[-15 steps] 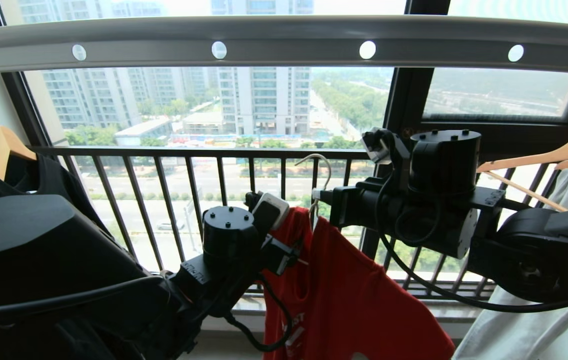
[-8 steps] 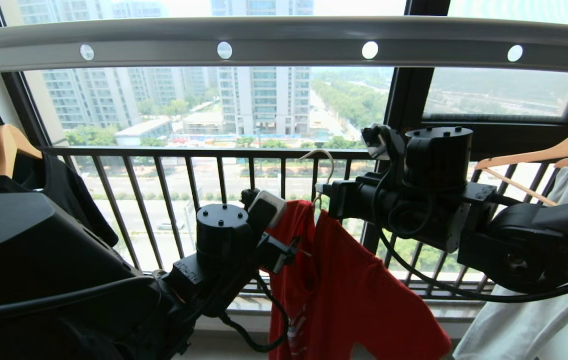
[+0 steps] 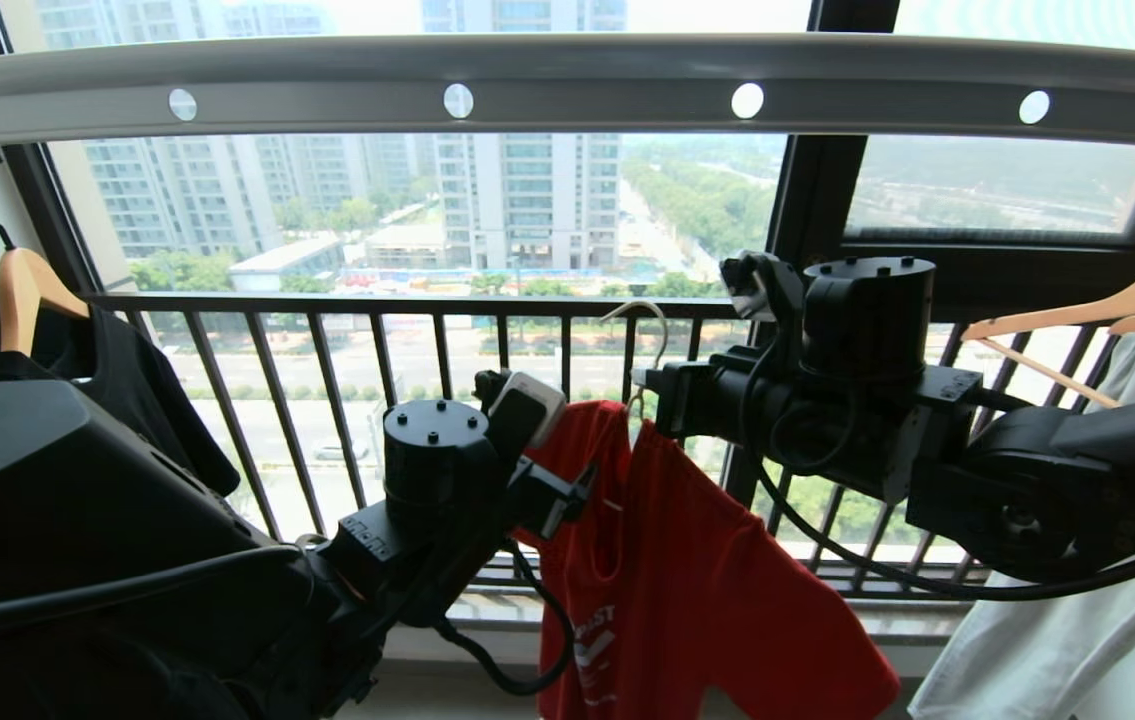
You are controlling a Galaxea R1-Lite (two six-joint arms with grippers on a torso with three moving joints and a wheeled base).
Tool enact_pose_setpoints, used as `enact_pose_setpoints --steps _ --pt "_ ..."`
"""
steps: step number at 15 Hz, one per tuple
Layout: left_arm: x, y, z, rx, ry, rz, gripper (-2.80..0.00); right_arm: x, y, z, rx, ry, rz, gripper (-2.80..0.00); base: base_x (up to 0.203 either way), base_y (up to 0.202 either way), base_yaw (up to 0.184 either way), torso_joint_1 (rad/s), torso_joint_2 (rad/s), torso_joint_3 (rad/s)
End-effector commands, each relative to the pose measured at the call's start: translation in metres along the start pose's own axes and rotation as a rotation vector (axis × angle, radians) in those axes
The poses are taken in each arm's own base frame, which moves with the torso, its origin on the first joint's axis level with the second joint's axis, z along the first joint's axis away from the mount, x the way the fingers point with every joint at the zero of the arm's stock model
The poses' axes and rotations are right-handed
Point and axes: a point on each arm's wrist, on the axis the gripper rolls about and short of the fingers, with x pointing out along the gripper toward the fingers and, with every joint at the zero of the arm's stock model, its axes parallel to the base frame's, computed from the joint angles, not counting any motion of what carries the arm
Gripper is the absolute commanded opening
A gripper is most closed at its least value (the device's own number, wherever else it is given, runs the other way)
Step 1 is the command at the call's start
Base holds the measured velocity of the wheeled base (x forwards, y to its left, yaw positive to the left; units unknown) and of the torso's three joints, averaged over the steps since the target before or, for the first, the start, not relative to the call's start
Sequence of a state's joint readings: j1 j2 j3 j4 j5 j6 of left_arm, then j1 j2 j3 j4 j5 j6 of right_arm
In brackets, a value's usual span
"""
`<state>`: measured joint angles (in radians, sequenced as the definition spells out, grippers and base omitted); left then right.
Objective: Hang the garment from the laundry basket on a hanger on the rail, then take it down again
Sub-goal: Take the clothes off the clothes rack
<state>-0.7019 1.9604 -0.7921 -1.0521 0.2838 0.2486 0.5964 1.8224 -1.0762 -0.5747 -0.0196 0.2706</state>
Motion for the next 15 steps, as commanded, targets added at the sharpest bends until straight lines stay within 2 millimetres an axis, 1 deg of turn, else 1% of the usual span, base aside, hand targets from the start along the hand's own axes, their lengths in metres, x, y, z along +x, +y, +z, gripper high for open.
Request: enact_pose_setpoints --steps 1,4,8,11,13,15 --pt "0.001 0.0 0.001 -0.001 -0.006 0.004 -2.8 -0.001 0.001 0.001 0.001 -0.007 0.002 -2.8 0.0 0.0 0.0 0.0 0.0 0.0" --pt "0.002 0.0 0.0 -0.005 -0.006 0.004 -2.8 -0.002 0.001 0.002 0.001 -0.01 0.003 -2.8 0.0 0.0 0.0 0.0 0.0 0.0" --pt "-0.011 0.0 0.013 -0.027 -0.036 -0.019 -2.8 -0.001 0.001 0.005 0.002 -0.018 0.002 -2.8 0.0 0.0 0.0 0.0 0.0 0.0" --pt "-0.018 -0.014 0.016 -0.032 -0.044 -0.064 -2.8 0.0 -0.003 0.007 0.003 -0.024 -0.006 -2.8 0.0 0.0 0.0 0.0 0.0 0.0" --pt "-0.03 -0.025 0.02 -0.064 -0.011 -0.117 -2.8 0.001 -0.004 0.007 0.004 -0.024 -0.011 -2.8 0.0 0.0 0.0 0.0 0.0 0.0" --pt "-0.043 -0.027 0.028 -0.123 0.038 -0.174 -2.8 0.002 -0.004 0.007 0.004 -0.02 -0.012 -2.8 0.0 0.0 0.0 0.0 0.0 0.0"
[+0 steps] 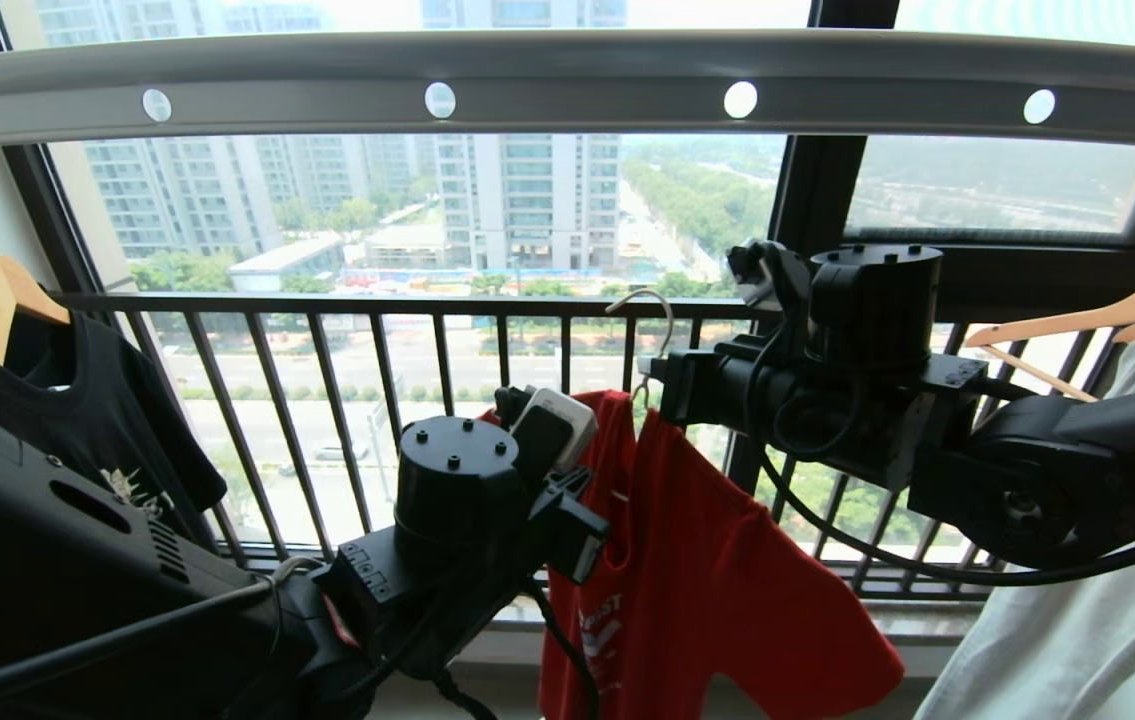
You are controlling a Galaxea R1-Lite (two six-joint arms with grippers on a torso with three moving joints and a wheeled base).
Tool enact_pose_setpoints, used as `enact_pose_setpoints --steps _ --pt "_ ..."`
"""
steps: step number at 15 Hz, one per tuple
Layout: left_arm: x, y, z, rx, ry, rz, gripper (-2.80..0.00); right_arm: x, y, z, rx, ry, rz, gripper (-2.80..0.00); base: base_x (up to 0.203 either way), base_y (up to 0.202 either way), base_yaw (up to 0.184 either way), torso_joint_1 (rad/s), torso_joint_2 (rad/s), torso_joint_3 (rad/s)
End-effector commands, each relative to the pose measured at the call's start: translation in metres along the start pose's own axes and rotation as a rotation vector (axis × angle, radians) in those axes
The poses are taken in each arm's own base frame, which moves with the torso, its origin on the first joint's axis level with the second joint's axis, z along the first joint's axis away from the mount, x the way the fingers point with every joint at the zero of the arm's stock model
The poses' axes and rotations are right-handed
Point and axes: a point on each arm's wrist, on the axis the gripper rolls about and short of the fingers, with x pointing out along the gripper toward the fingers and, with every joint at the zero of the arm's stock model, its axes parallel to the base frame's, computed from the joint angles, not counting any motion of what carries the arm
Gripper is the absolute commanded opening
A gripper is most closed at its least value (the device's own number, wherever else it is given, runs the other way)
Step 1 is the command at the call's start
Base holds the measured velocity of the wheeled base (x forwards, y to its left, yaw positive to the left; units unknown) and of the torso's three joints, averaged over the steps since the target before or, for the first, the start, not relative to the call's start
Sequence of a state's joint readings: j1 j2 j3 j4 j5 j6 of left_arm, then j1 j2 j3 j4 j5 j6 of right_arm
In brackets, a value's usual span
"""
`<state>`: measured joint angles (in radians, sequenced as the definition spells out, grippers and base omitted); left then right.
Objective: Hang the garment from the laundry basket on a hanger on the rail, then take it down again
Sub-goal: Take the clothes off the clothes rack
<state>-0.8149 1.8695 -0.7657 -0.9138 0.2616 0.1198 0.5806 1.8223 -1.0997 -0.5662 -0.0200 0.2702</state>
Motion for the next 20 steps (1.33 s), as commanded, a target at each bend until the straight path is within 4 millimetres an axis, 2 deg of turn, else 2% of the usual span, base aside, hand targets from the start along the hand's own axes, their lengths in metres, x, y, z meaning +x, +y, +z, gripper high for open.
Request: enact_pose_setpoints --steps 1,3,7,8,12,16,20 --pt "-0.017 -0.001 0.016 -0.043 0.014 -0.059 0.0 0.001 0.0 0.0 0.001 -0.002 0.0 -2.8 0.0 0.0 0.0 0.0 0.0 0.0" --pt "-0.014 0.003 0.02 -0.046 0.016 -0.037 0.0 0.001 0.0 0.0 0.001 -0.002 0.0 -2.8 0.0 0.0 0.0 0.0 0.0 0.0" --pt "0.007 0.004 0.01 -0.028 0.068 0.09 0.0 -0.002 0.002 0.002 0.001 -0.008 0.008 -2.8 0.0 0.0 0.0 0.0 0.0 0.0" --pt "0.01 0.003 0.013 -0.032 0.059 0.102 0.0 -0.003 0.003 0.002 0.002 0.002 0.008 -2.8 0.0 0.0 0.0 0.0 0.0 0.0" --pt "0.007 0.002 0.016 -0.053 0.065 0.093 0.0 -0.005 0.009 0.0 0.002 0.02 0.022 -2.8 0.0 0.0 0.0 0.0 0.0 0.0" --pt "0.001 0.001 0.026 -0.118 0.141 0.082 0.0 -0.005 0.012 -0.001 0.0 0.023 0.031 -2.8 0.0 0.0 0.0 0.0 0.0 0.0" --pt "0.01 0.0 0.016 -0.065 0.175 0.162 0.0 -0.007 0.014 0.0 0.001 0.022 0.037 -2.8 0.0 0.0 0.0 0.0 0.0 0.0"
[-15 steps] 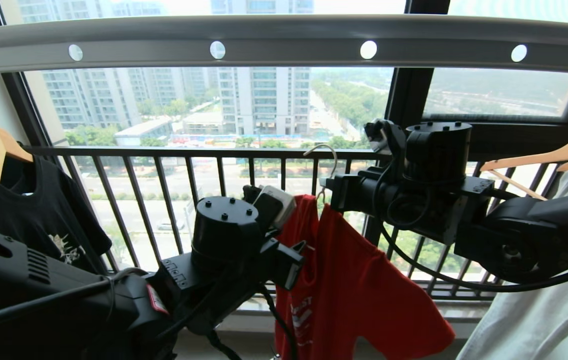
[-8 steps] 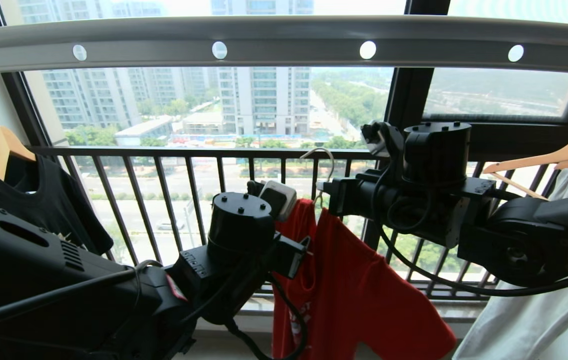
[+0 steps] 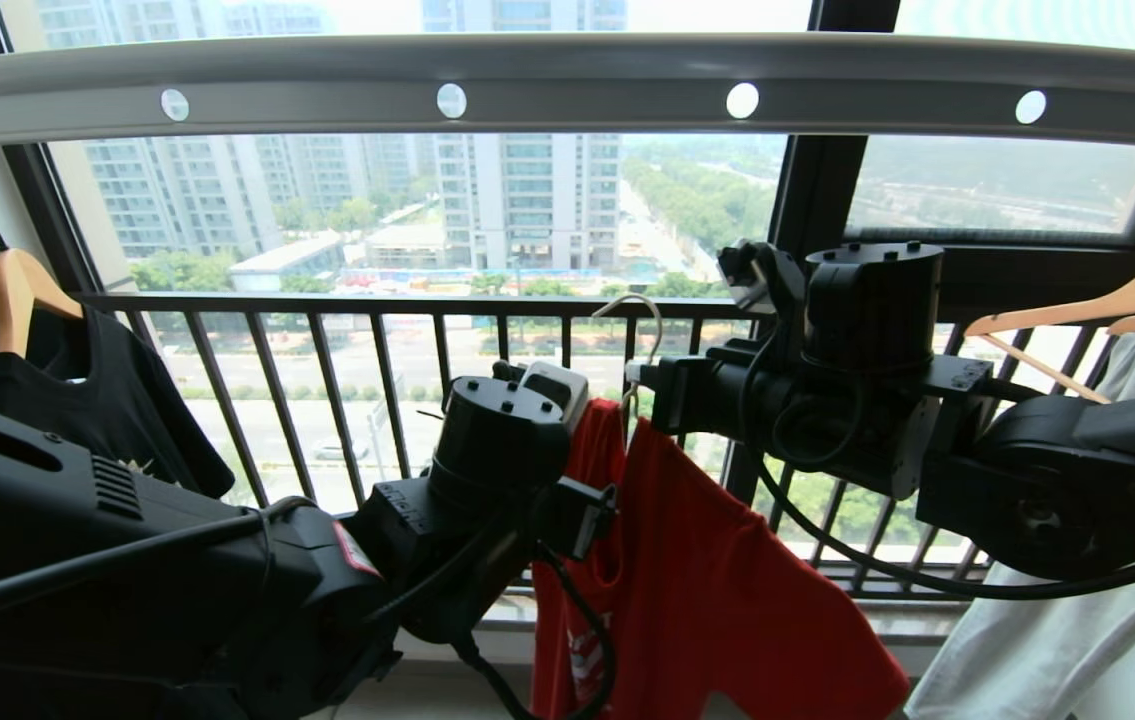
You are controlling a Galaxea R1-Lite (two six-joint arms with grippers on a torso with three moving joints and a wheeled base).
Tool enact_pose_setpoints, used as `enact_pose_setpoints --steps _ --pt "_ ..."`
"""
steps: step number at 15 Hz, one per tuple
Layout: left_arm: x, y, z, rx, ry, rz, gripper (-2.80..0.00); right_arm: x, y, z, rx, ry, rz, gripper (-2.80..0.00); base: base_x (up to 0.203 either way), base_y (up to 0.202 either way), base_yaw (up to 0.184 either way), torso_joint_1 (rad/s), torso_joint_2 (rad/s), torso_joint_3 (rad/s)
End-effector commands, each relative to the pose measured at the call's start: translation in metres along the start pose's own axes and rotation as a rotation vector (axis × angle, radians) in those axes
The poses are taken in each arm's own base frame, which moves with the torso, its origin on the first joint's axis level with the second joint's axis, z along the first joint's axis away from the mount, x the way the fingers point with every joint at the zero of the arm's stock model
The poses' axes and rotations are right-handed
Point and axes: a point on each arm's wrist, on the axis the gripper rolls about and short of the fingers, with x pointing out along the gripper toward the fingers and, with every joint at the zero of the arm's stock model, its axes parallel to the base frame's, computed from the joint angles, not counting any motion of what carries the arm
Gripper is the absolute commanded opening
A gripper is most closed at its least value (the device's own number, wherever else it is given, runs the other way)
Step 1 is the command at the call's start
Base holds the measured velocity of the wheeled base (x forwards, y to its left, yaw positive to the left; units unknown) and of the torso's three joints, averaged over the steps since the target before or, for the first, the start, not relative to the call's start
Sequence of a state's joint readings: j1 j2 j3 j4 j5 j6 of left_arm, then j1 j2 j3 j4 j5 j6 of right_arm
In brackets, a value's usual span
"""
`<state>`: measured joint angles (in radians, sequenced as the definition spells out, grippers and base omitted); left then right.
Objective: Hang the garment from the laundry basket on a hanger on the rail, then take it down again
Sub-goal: Take the clothes off the clothes rack
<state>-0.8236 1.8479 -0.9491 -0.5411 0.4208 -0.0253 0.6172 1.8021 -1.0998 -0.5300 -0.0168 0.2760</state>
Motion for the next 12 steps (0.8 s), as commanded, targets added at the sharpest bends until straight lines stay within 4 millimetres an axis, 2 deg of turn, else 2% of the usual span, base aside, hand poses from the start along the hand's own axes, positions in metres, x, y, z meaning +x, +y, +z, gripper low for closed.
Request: enact_pose_setpoints --steps 1,9,12 --pt "0.005 -0.001 -0.004 0.035 0.011 0.037 0.0 0.0 0.001 0.0 0.0 -0.003 0.003 -2.8 0.0 0.0 0.0 0.0 0.0 0.0" --pt "0.016 -0.002 -0.006 0.023 0.011 0.059 0.0 -0.009 0.011 0.005 0.013 -0.018 0.033 -2.8 0.0 0.0 0.0 0.0 0.0 0.0" --pt "0.021 0.004 -0.005 0.022 0.01 0.104 0.0 -0.01 0.012 0.006 0.015 -0.023 0.033 -2.8 0.0 0.0 0.0 0.0 0.0 0.0"
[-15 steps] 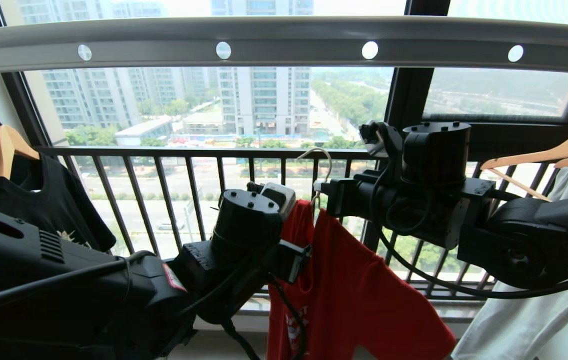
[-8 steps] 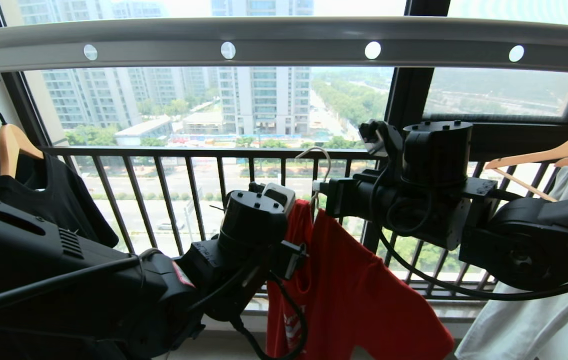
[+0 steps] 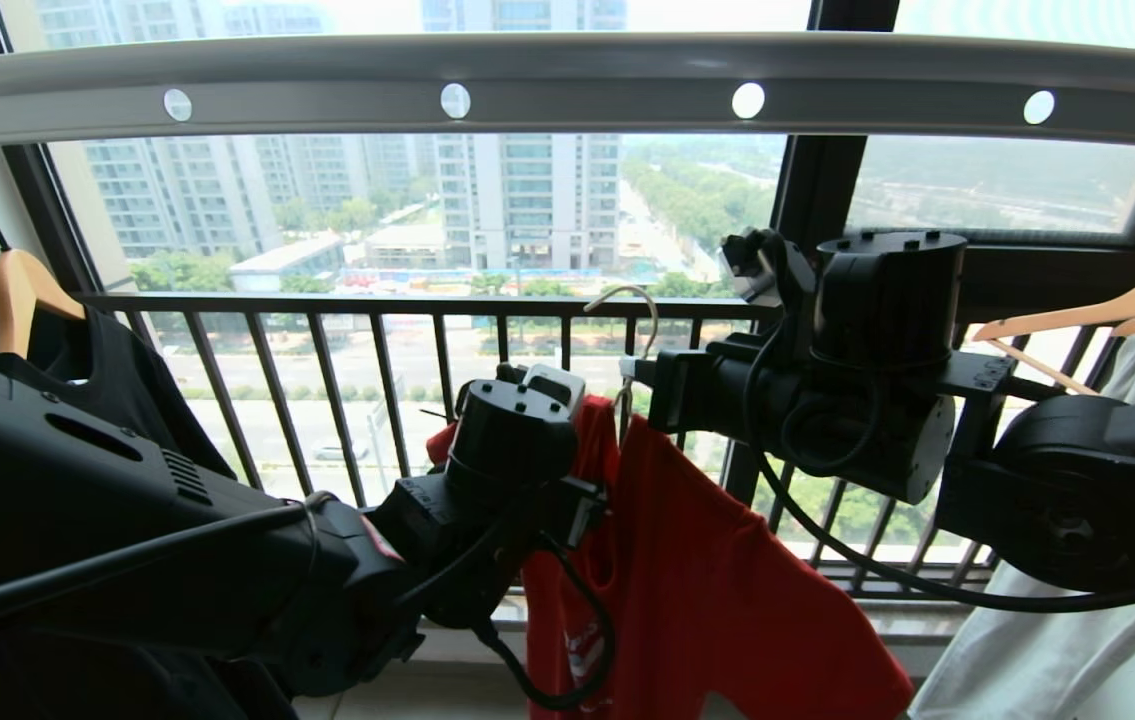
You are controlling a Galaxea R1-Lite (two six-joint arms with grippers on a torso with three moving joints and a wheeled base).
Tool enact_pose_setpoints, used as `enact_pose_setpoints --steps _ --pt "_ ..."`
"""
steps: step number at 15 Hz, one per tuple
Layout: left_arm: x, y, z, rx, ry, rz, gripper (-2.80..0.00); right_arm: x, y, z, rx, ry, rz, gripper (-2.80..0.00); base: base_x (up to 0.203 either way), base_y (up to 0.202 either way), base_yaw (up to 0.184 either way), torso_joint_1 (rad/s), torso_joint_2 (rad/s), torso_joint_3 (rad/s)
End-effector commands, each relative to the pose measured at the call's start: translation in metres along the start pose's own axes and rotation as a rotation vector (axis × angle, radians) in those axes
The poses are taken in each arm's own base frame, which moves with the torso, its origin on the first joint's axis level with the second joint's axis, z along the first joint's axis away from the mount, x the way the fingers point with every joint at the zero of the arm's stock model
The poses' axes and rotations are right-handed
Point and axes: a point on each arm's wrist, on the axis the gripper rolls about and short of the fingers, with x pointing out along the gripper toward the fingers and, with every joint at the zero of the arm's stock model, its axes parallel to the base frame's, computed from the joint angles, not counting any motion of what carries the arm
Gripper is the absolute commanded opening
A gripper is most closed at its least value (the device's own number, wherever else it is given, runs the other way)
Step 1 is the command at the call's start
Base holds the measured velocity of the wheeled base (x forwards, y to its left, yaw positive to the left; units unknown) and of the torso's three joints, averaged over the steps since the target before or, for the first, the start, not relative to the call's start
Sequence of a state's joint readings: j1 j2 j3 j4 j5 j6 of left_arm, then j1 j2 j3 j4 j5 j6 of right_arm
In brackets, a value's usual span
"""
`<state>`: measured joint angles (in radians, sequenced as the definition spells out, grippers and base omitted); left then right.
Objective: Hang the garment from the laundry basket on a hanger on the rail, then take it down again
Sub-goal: Take the clothes off the clothes rack
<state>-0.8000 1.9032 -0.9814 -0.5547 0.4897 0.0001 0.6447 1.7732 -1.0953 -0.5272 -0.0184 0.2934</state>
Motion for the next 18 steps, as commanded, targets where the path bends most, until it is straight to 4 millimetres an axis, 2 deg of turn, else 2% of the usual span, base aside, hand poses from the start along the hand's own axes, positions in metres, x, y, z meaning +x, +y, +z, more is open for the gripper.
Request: enact_pose_setpoints --steps 1,4,7,18 --pt "0.004 0.002 0.0 0.004 0.001 0.032 0.0 -0.002 0.001 0.002 0.001 -0.01 0.002 -2.8 0.0 0.0 0.0 0.0 0.0 0.0" --pt "0.002 0.005 0.002 0.016 -0.004 0.061 0.0 -0.002 0.001 0.003 0.001 -0.014 0.003 -2.8 0.0 0.0 0.0 0.0 0.0 0.0" --pt "0.009 0.009 0.003 0.031 -0.031 0.135 0.0 0.0 0.0 0.001 0.001 -0.008 0.0 -2.8 0.0 0.0 0.0 0.0 0.0 0.0" --pt "0.015 0.013 0.002 0.026 -0.058 0.156 0.0 -0.002 0.001 0.004 0.002 -0.017 0.003 -2.8 0.0 0.0 0.0 0.0 0.0 0.0"
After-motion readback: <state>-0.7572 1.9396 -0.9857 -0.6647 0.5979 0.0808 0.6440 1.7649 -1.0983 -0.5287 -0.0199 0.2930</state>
